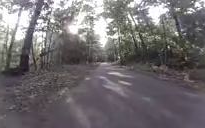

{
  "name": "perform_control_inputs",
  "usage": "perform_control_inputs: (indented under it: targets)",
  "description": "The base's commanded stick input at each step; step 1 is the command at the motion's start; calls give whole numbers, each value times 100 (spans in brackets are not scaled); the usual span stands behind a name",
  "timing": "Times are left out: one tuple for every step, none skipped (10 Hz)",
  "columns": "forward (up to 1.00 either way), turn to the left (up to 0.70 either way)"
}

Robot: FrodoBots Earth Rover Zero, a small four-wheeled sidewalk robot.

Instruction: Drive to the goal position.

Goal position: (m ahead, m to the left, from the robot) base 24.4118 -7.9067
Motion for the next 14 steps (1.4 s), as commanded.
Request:
perform_control_inputs:
  targets:
    - [70, -1]
    - [70, -1]
    - [70, -1]
    - [70, -1]
    - [70, -1]
    - [70, -1]
    - [70, -1]
    - [70, -1]
    - [70, -1]
    - [70, -1]
    - [70, -1]
    - [70, -1]
    - [70, -1]
    - [70, -1]
